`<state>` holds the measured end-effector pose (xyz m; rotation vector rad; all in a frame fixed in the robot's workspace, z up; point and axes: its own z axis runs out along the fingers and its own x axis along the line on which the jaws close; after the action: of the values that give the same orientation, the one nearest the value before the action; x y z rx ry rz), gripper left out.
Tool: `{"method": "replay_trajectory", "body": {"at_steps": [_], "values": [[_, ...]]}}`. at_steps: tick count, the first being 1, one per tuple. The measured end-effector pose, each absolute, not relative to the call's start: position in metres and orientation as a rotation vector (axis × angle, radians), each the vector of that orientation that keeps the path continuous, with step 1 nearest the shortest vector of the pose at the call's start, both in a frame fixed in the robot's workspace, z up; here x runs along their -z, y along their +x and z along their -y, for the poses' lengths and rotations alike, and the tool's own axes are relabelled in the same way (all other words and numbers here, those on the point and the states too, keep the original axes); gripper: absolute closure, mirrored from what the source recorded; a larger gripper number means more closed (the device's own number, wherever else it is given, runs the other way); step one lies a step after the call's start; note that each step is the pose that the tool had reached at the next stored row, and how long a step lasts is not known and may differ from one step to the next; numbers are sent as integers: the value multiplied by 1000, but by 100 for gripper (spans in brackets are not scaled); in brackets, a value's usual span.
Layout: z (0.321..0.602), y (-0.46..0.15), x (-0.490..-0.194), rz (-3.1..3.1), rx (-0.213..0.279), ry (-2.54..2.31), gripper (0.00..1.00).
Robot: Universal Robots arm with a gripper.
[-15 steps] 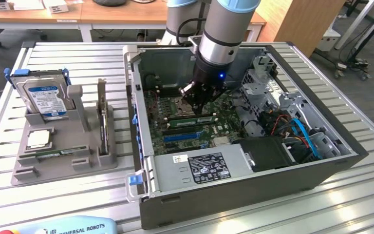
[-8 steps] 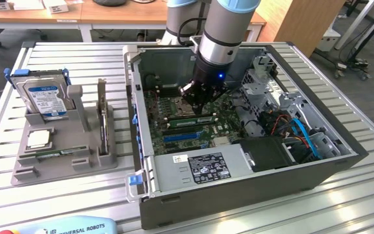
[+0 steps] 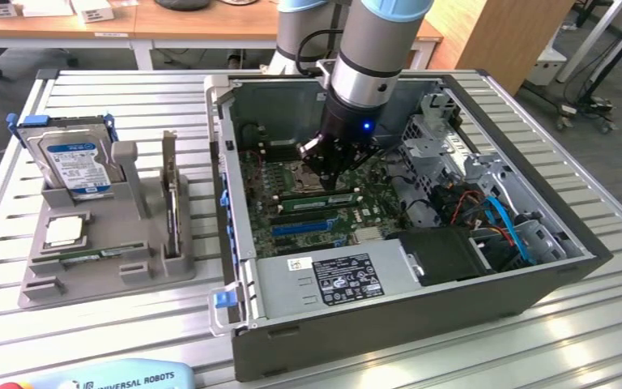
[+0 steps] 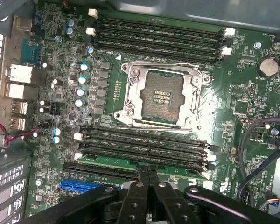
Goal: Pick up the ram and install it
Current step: 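Press down the ram until it locks into place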
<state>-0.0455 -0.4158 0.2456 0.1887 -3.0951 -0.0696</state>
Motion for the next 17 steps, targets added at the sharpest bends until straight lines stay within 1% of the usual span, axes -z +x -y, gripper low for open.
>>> {"method": "replay_trajectory", "body": {"at_steps": [17], "values": [[416,-46,-247,3098,70,152,90]]}}
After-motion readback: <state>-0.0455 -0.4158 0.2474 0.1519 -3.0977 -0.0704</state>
